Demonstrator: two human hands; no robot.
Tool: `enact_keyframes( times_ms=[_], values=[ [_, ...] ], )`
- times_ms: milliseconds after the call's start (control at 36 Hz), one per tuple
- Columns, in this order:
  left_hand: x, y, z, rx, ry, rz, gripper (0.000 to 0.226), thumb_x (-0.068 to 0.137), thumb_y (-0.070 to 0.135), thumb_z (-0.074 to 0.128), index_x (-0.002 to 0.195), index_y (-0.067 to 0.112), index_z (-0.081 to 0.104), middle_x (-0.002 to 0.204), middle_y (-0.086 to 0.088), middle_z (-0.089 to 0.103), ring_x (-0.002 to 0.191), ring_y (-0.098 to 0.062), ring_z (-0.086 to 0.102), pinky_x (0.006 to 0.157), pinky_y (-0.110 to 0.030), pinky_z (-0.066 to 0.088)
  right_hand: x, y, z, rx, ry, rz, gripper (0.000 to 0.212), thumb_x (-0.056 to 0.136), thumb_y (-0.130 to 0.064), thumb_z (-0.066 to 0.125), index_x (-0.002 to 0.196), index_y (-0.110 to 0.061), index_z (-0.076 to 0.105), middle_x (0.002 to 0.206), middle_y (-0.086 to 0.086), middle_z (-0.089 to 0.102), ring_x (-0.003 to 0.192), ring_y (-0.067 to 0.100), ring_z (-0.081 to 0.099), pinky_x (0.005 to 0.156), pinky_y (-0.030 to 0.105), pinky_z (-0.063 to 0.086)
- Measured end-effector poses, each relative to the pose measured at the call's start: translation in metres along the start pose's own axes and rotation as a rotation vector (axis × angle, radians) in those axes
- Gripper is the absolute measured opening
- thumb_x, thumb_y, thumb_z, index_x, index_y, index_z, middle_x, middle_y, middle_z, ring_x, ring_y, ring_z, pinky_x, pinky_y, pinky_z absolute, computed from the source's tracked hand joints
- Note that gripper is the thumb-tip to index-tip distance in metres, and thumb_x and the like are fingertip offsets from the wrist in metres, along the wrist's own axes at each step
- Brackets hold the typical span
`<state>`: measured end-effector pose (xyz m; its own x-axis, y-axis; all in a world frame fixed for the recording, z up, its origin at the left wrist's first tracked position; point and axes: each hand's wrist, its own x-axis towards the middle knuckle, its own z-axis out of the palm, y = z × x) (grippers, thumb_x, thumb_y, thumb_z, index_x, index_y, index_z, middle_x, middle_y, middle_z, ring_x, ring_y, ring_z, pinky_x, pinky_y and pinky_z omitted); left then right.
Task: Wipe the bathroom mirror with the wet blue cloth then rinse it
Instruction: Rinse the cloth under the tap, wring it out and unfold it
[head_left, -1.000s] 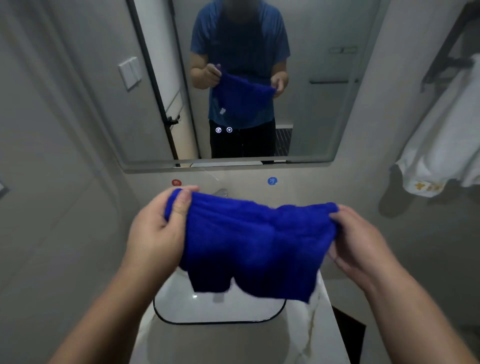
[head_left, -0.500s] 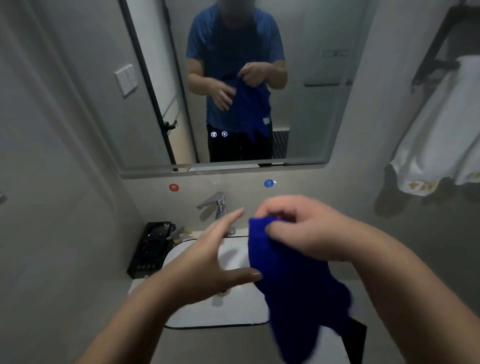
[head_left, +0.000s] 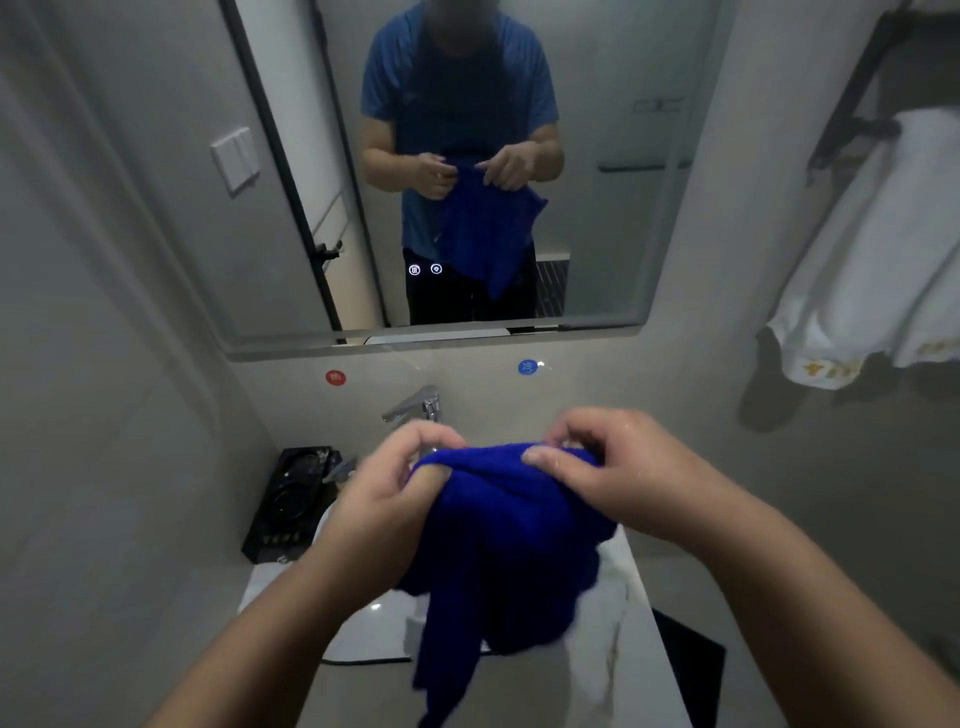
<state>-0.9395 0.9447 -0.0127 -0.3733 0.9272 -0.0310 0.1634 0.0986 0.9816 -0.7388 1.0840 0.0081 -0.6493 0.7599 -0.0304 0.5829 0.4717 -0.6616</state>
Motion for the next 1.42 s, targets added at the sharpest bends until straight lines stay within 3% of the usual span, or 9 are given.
enact_keyframes(
  times_ms=[361,528,667,694,806,917,1139,1306,1417],
  values=[
    [0.009,0.060,0.000,0.385,0.254,0.218,0.030,0.097,0.014,0.051,0.106,0.042,0.057,0.053,0.009,0.050,0.047,-0.008,0.042,0.048,-0.022,0.036,-0.001,0.048,0.084,0.227,-0.083,-0.068,0.018,0.101,-0.022,0.069,0.083,-0.020,0.066,0.081,-0.017,0.067,0.073,0.002,0.060,0.066,0.014,0.044],
    [0.021,0.051,-0.032,0.424,0.452,0.259,0.024,0.098,0.016,0.057,0.103,0.037,0.064,0.085,0.007,0.072,0.071,-0.016,0.062,0.067,-0.032,0.050,-0.006,0.069,0.060,0.114,-0.170,-0.012,0.011,0.100,-0.019,0.066,0.091,-0.023,0.072,0.085,-0.007,0.071,0.079,0.015,0.065,0.083,0.043,0.056],
    [0.035,0.031,-0.065,0.477,0.455,0.248,0.026,0.100,0.016,0.063,0.099,0.039,0.076,0.096,0.028,0.076,0.093,0.002,0.070,0.081,-0.029,0.055,-0.011,0.077,0.019,0.670,-0.043,0.043,0.016,0.096,-0.011,0.076,0.086,-0.023,0.083,0.081,0.008,0.079,0.076,0.018,0.075,0.074,0.026,0.057],
    [0.039,0.023,-0.073,0.503,0.444,0.214,0.025,0.100,0.017,0.064,0.100,0.039,0.077,0.096,0.026,0.077,0.094,0.001,0.071,0.081,-0.031,0.055,-0.011,0.077,0.010,0.826,-0.029,0.045,0.002,0.087,-0.017,0.083,0.088,-0.019,0.084,0.081,0.011,0.078,0.076,0.021,0.074,0.072,0.025,0.058],
    [0.048,-0.010,-0.092,0.614,0.150,0.036,0.025,0.100,0.023,0.071,0.093,0.046,0.079,0.087,0.015,0.080,0.087,-0.009,0.075,0.077,-0.030,0.058,-0.007,0.081,-0.014,1.086,-0.080,0.012,0.073,0.055,-0.042,0.106,0.099,0.006,0.075,0.099,0.035,0.068,0.090,0.040,0.071,0.082,0.042,0.063],
    [0.049,-0.035,-0.092,0.455,-0.219,-0.290,0.016,0.102,0.037,0.071,0.096,0.030,0.084,0.083,-0.007,0.080,0.070,-0.026,0.069,0.066,-0.031,0.054,-0.009,0.063,-0.026,1.197,-0.265,0.079,0.049,0.063,-0.025,0.100,0.100,0.003,0.082,0.094,0.029,0.075,0.080,0.034,0.077,0.073,0.036,0.066],
    [0.049,-0.078,-0.071,-0.344,-0.241,-0.638,0.065,0.085,0.019,0.085,0.136,-0.013,0.059,0.134,-0.033,0.059,0.116,-0.039,0.058,0.103,-0.039,0.042,0.025,0.056,0.006,1.059,0.429,0.561,0.017,0.091,-0.028,0.068,0.078,-0.018,0.065,0.074,0.010,0.058,0.068,0.024,0.056,0.073,0.040,0.044],
    [0.051,-0.068,-0.025,-0.487,-0.199,-0.710,0.047,0.061,0.021,0.086,0.103,0.005,0.073,0.100,-0.024,0.069,0.084,-0.033,0.066,0.073,-0.037,0.049,0.023,0.022,0.029,0.212,0.522,0.286,0.042,0.103,-0.029,0.060,0.069,-0.007,0.048,0.060,0.002,0.044,0.059,0.024,0.042,0.055,0.036,0.034],
    [0.052,-0.067,-0.010,-0.493,-0.129,-0.651,0.053,0.086,0.025,0.078,0.129,-0.004,0.065,0.118,-0.033,0.061,0.103,-0.038,0.057,0.082,-0.043,0.046,0.009,-0.003,0.065,-0.016,0.455,-0.015,0.027,0.097,-0.034,0.066,0.077,-0.018,0.056,0.062,-0.010,0.051,0.060,0.011,0.052,0.058,0.021,0.037]
  ],
)
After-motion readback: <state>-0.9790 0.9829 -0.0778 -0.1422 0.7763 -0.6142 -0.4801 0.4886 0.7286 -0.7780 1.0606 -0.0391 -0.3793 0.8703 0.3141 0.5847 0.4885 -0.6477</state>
